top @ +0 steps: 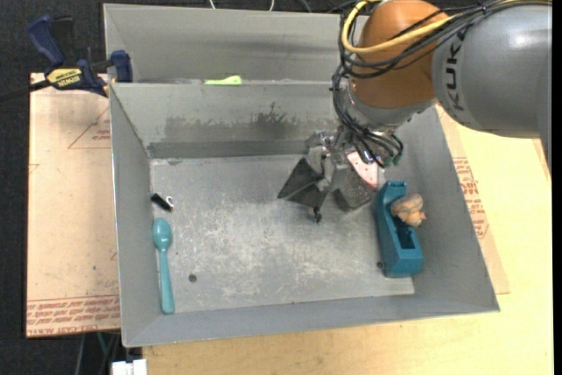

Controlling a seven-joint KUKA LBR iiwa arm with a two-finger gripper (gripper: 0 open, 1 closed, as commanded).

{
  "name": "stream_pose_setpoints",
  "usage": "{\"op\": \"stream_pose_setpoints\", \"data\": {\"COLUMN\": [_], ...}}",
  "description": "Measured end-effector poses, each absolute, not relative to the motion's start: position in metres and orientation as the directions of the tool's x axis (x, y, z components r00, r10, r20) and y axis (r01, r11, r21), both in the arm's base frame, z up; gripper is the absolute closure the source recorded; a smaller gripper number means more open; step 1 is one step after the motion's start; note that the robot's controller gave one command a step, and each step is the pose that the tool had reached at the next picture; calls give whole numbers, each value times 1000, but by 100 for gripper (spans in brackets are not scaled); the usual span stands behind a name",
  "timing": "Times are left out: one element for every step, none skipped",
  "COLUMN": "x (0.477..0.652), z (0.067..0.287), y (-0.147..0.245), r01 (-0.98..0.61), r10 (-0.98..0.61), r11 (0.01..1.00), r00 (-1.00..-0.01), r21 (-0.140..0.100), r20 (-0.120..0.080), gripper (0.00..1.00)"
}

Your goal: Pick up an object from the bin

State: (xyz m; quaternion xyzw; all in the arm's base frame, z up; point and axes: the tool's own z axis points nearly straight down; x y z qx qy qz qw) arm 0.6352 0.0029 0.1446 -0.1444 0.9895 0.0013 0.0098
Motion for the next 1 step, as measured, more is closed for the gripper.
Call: {"op": "stream_pose_setpoints", "data": {"x": [636], "z": [208], "y": [-1], "r01": [-169], "r10": [-169], "r11": [986], "r00": [-985], "r21": [2], "r20": [-23], "gripper": [100]}}
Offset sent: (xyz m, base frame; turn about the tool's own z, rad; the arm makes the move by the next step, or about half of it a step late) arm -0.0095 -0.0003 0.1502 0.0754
